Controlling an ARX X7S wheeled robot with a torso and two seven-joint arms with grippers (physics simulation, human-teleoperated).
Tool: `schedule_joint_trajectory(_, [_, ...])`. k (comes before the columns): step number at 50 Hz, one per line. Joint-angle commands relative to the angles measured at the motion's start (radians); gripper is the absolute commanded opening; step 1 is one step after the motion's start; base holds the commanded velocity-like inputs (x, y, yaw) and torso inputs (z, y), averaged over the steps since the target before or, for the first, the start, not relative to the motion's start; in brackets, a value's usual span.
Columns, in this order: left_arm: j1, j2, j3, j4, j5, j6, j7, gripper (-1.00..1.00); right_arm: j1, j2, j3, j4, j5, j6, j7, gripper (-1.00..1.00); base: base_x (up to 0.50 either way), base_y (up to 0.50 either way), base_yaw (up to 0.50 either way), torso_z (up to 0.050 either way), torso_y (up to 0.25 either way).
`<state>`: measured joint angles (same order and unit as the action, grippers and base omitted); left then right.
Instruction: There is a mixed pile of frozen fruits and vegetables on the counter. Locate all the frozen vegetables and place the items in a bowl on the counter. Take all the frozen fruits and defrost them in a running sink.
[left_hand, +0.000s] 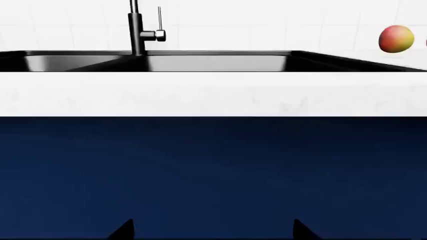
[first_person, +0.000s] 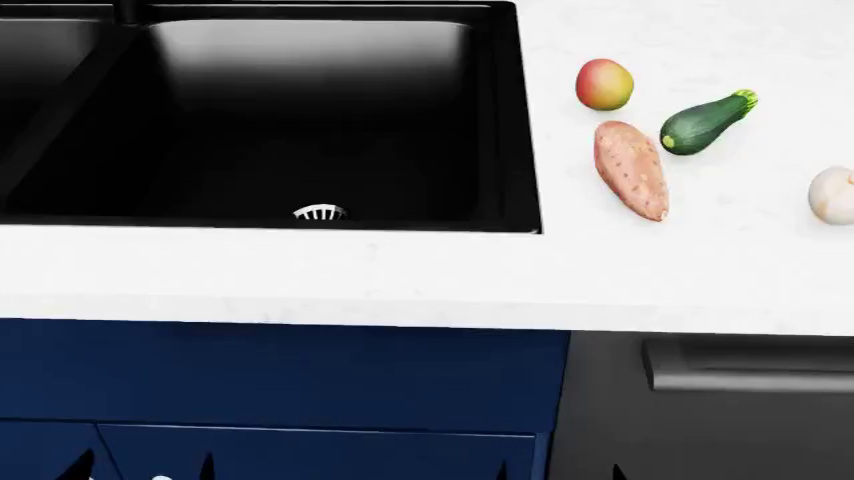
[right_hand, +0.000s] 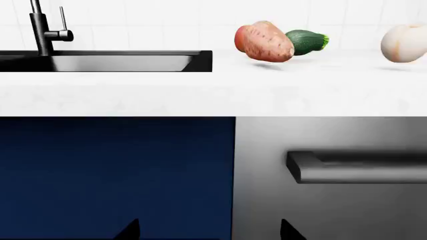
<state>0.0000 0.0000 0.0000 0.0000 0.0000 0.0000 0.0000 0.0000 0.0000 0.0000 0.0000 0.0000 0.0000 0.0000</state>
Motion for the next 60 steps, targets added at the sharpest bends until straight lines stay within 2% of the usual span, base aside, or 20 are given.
schedule_joint_trajectory(1, [-0.007,-0.013,0.032,-0.005,-0.013,0.003,-0.014,1.00,-0.002,0.018,-0.029,-0.005,0.000,0.006,0.018,1.00,0.00,0.00,0.00,0.000,0.000])
schedule_joint_trajectory(18, [-0.019,-0.055,0.086,-0.021,-0.026,-0.017,-0.077,1.00,0.002,0.055,-0.071,-0.003,0.067,0.019,0.053,1.00,0.00,-0.04,0.00,0.000,0.000])
schedule_joint_trajectory(46, [-0.007,-0.086,0.100,0.010,-0.085,-0.020,-0.130,1.00,0.007,0.082,-0.095,0.010,0.114,0.008,0.107,1.00,0.07,-0.48,0.00,0.000,0.000])
schedule_joint_trajectory(60, [-0.022,-0.104,0.136,0.008,-0.080,-0.075,-0.151,1.00,0.007,0.098,-0.116,0.007,0.117,-0.003,0.132,1.00,-0.01,-0.09,0.00,0.000,0.000])
